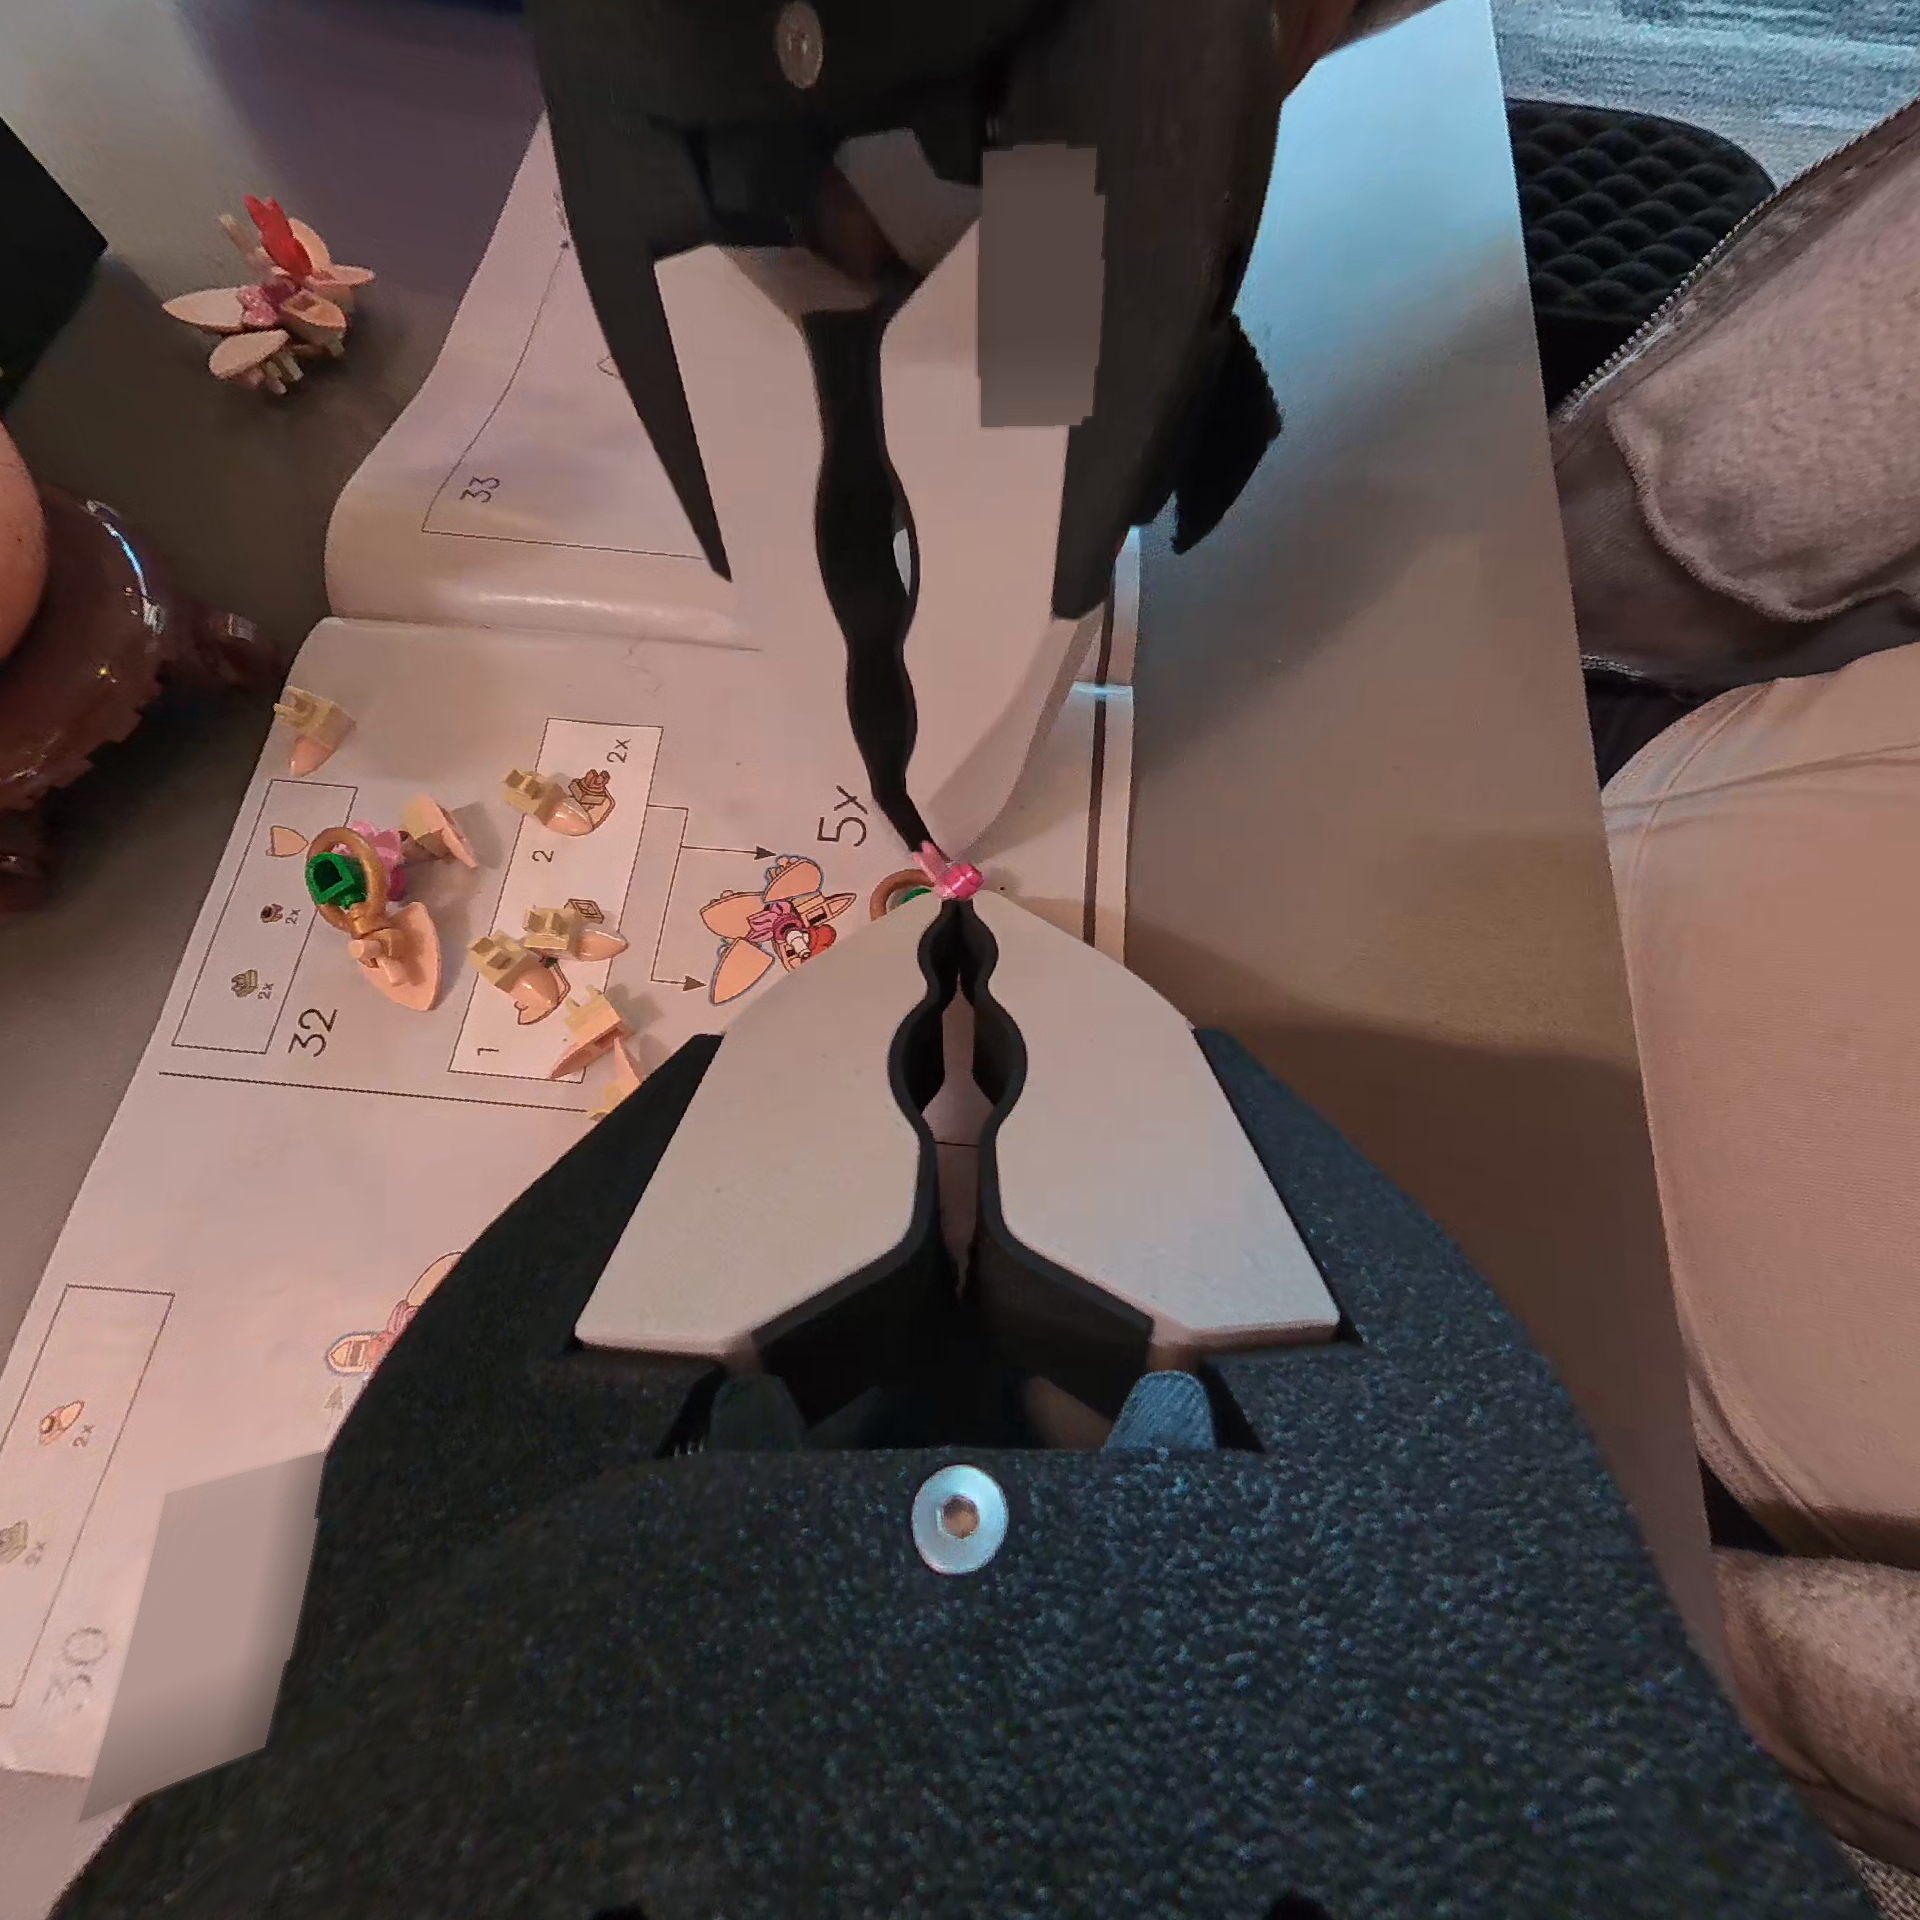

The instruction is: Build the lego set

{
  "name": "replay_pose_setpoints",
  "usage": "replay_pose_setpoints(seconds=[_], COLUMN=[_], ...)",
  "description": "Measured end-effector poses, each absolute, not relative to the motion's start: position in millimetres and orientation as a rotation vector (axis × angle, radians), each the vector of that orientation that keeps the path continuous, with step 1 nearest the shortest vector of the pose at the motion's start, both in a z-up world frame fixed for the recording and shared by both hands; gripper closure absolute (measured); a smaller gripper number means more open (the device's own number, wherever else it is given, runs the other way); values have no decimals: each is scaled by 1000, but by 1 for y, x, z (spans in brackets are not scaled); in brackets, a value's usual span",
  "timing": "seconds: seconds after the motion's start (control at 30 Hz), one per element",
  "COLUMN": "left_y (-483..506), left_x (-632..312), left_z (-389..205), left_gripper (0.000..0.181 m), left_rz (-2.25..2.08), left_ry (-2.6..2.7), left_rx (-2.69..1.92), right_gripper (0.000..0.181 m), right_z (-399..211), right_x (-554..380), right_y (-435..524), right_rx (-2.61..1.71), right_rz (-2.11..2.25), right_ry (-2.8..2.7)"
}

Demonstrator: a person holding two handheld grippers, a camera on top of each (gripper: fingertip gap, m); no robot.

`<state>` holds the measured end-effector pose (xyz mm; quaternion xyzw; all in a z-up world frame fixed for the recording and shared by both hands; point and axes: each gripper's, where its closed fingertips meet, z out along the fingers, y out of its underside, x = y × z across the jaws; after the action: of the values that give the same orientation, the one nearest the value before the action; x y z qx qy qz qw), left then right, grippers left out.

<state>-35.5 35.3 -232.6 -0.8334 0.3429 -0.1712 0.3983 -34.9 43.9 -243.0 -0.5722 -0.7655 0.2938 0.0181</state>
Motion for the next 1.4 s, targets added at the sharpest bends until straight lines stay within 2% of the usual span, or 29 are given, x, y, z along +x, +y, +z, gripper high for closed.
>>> replay_pose_setpoints(seconds=[0.13, 0.33, 0.37, 0.4, 0.5, 0.63, 0.77, 1.17, 1.4], left_y=[34, 29, 27, 24, 17, 14, 22, 32, 31], left_x=[-36, -35, -36, -37, -46, -58, -55, -58, -66], left_z=[-232, -224, -220, -215, -200, -209, -226, -240, -221], left_gripper=[181, 181, 174, 173, 166, 170, 173, 172, 173], left_rz=[-449, -504, -521, -533, -504, -405, -271, -248, -213], left_ry=[870, 879, 875, 883, 903, 916, 966, 812, 814], left_rx=[-2112, -2078, -2061, -2041, -2005, -2065, -2113, -2245, -2168], right_gripper=[181, 181, 181, 171, 169, 169, 177, 179, 174], right_z=[-229, -231, -232, -232, -231, -221, -210, -235, -218], right_x=[-35, -20, -18, -17, -16, -22, -40, -55, -53], right_y=[44, 44, 43, 41, 40, 38, 41, 30, 43], right_rx=[-1816, -1775, -1724, -1662, -1518, -1332, -1192, -1160, -1198], right_rz=[1083, 1105, 1104, 1100, 1055, 1020, 990, 961, 1007], right_ry=[-2322, -2404, -2430, -2444, -2455, -2417, -2326, -2448, -2370])
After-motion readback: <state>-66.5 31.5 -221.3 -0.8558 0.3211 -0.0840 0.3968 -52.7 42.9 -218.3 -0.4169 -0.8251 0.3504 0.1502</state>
